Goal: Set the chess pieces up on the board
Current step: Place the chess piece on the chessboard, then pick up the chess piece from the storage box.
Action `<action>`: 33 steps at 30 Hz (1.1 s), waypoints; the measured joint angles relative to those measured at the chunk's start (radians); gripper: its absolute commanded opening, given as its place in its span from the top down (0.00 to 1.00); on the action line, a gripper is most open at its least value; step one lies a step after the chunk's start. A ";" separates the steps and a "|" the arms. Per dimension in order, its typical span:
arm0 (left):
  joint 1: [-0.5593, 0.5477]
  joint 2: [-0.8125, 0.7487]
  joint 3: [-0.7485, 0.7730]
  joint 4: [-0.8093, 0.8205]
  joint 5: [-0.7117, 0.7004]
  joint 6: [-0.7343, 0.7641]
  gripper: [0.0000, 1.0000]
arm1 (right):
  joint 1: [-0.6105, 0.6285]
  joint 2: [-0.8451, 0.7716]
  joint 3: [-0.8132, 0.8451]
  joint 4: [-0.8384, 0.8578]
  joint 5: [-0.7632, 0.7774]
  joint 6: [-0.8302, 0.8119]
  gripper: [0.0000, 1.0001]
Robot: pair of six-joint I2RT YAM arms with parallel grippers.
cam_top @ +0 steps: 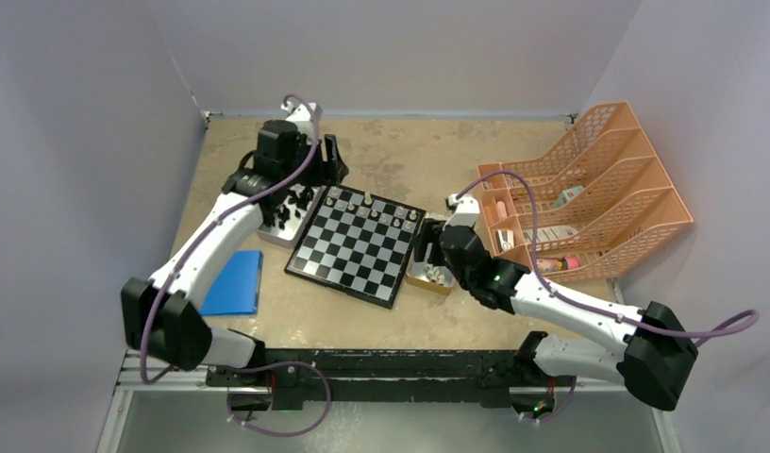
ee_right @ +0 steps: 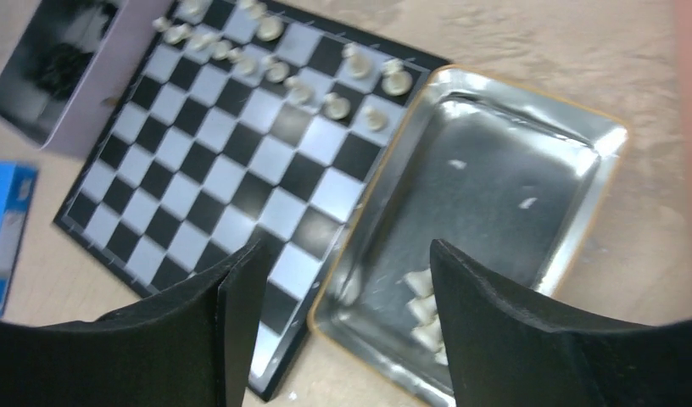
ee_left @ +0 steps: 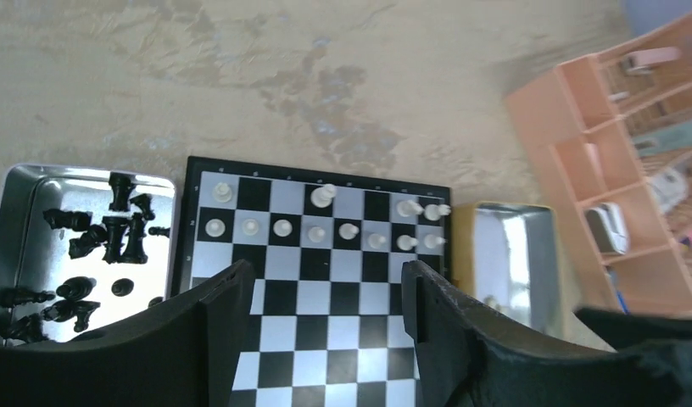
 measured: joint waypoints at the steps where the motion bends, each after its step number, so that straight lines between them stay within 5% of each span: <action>1: 0.000 -0.039 0.000 -0.013 0.016 0.002 0.34 | -0.032 0.002 0.001 -0.010 -0.011 0.004 0.40; 6: 0.000 -0.233 -0.036 -0.063 0.087 0.005 0.32 | -0.124 0.009 0.008 -0.079 -0.033 0.021 0.57; 17: 0.000 -0.576 -0.361 -0.113 0.152 -0.001 0.32 | -0.210 0.280 0.144 -0.234 -0.104 0.060 0.61; 33: 0.000 -0.578 -0.401 -0.145 0.222 0.023 0.32 | -0.214 0.380 0.148 -0.351 -0.223 0.097 0.59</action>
